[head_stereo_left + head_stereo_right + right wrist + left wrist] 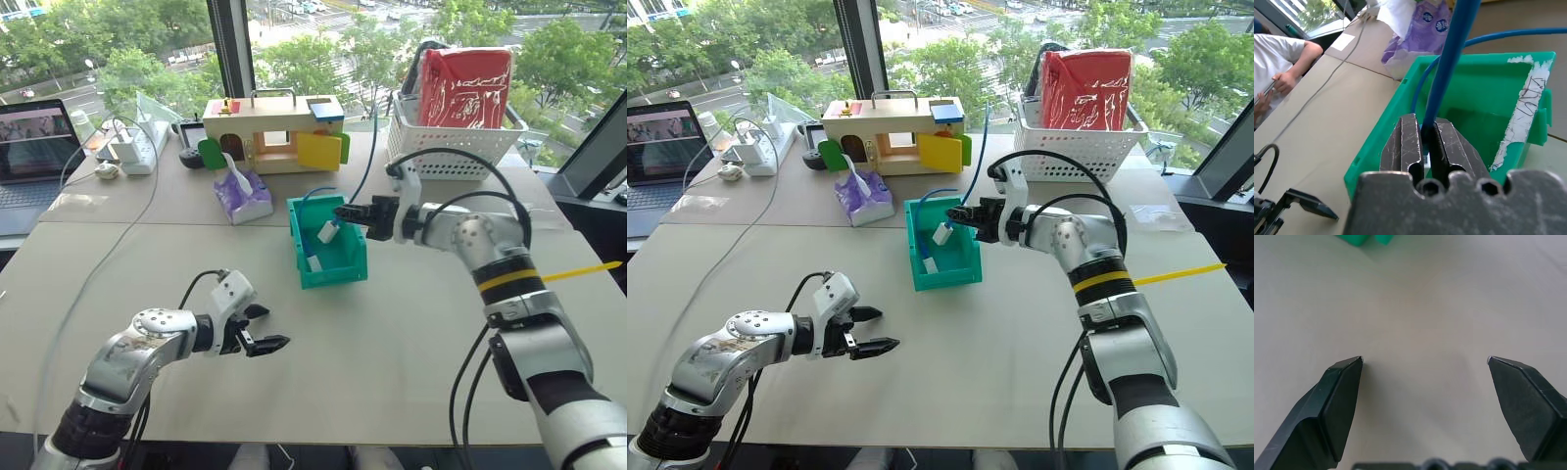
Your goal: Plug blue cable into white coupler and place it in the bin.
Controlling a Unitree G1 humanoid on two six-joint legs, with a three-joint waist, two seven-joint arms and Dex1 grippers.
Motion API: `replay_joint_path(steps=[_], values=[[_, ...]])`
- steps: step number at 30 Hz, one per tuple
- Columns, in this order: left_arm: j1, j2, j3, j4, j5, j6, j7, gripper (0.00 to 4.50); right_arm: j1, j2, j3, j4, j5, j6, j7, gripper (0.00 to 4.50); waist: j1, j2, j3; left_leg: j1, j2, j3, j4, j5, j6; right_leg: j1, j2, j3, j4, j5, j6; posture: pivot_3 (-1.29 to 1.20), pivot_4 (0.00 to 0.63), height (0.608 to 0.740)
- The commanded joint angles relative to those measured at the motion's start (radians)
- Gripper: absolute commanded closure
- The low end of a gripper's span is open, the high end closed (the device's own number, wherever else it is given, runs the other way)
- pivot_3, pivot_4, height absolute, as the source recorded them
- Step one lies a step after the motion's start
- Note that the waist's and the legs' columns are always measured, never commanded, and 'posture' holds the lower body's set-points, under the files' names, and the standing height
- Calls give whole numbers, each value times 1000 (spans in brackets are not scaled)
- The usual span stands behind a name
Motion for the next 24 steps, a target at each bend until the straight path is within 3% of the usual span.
replay_joint_path(steps=[1,2,4,5,9,15,22,24], values=[[14,14,23,-28,-2,20,36,106,-40,32,-83,26,-51,-54,-4,4500,0,0,0,0,0,0,0,0,0,0,0,0,0,0,0,0,150,740],[15,16,24,-29,-5,21,39,106,-42,44,-103,25,-57,-55,-11,4500,0,0,0,0,0,0,0,0,0,0,0,0,1,0,0,0,150,740],[15,18,26,-30,-12,21,41,0,-42,64,-149,14,-59,-46,-31,3586,0,0,0,1,0,0,0,0,-1,0,0,0,2,0,0,0,150,740],[14,20,25,-28,-13,19,40,0,-41,71,-167,5,-63,-38,-39,3447,-1,0,0,1,0,0,0,1,-1,0,0,0,3,0,0,0,150,740],[-9,32,14,-3,-8,-2,30,0,-27,82,-247,-78,-39,30,-76,2012,-3,0,0,1,0,0,0,2,-4,-3,0,0,8,0,0,0,150,740],[-103,13,92,78,-55,-30,18,0,9,46,-346,-261,2,169,-136,27,-3,0,0,-2,0,0,0,7,-11,-10,1,0,15,1,-2,0,150,740],[-163,-16,162,160,-46,-160,37,0,123,-106,-415,-511,65,348,-115,27,2,0,0,-4,0,0,0,7,-11,-11,0,0,14,1,-2,0,150,740],[-163,-33,193,154,-18,-274,56,0,199,-181,-461,-573,74,325,-57,27,2,0,0,-5,0,0,0,7,-11,-11,0,0,14,1,-2,0,150,740]])
